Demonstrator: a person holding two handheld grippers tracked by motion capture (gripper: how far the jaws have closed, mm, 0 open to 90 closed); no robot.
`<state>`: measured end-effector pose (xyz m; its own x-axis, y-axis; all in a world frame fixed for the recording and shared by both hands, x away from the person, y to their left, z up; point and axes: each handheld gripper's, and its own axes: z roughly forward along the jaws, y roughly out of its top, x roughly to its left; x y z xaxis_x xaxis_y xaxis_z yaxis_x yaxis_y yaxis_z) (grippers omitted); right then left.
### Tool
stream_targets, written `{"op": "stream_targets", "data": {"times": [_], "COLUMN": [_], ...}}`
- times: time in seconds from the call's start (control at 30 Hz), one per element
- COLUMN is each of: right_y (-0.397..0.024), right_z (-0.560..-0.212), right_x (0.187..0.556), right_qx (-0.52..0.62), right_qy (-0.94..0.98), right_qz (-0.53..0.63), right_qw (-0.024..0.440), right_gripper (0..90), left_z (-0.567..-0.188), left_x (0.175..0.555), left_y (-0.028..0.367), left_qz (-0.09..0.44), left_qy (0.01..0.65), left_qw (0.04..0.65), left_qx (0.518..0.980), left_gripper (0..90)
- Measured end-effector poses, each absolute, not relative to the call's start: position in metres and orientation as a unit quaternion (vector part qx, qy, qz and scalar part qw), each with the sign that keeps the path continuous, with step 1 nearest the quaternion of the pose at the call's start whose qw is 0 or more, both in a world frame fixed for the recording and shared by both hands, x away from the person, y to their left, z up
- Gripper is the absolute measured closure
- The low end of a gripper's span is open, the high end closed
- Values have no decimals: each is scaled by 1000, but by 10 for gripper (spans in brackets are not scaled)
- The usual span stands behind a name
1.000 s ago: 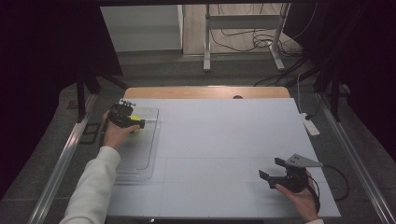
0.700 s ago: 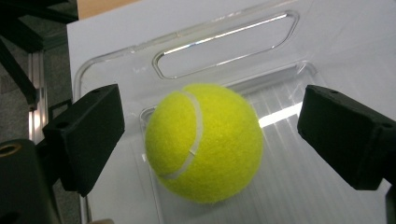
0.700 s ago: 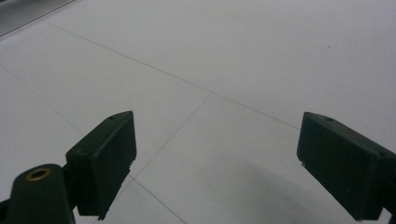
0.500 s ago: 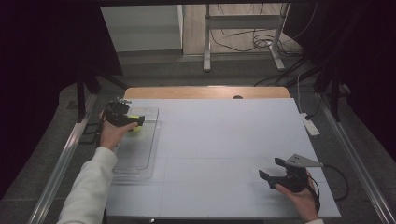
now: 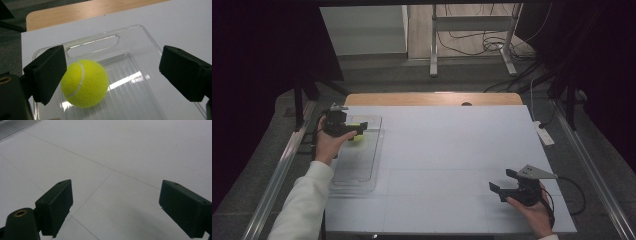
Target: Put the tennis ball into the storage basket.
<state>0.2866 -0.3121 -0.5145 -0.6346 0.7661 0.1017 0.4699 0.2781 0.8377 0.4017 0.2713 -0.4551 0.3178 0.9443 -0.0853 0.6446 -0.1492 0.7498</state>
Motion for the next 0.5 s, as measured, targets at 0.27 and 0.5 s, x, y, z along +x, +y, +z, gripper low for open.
{"op": "stream_targets", "data": {"times": [0.27,0.5], "right_y": [-313,-315], "right_z": [-514,-515], "right_x": [286,286], "right_qx": [394,397], "right_qy": [782,780], "right_qz": [455,457], "right_qw": [162,158], "right_gripper": [121,121], "left_z": [-444,-438], "left_x": [386,371], "left_y": [267,266], "left_qz": [212,214], "left_qy": [522,507], "left_qw": [388,411], "left_qx": [729,727], "left_gripper": [95,108]}}
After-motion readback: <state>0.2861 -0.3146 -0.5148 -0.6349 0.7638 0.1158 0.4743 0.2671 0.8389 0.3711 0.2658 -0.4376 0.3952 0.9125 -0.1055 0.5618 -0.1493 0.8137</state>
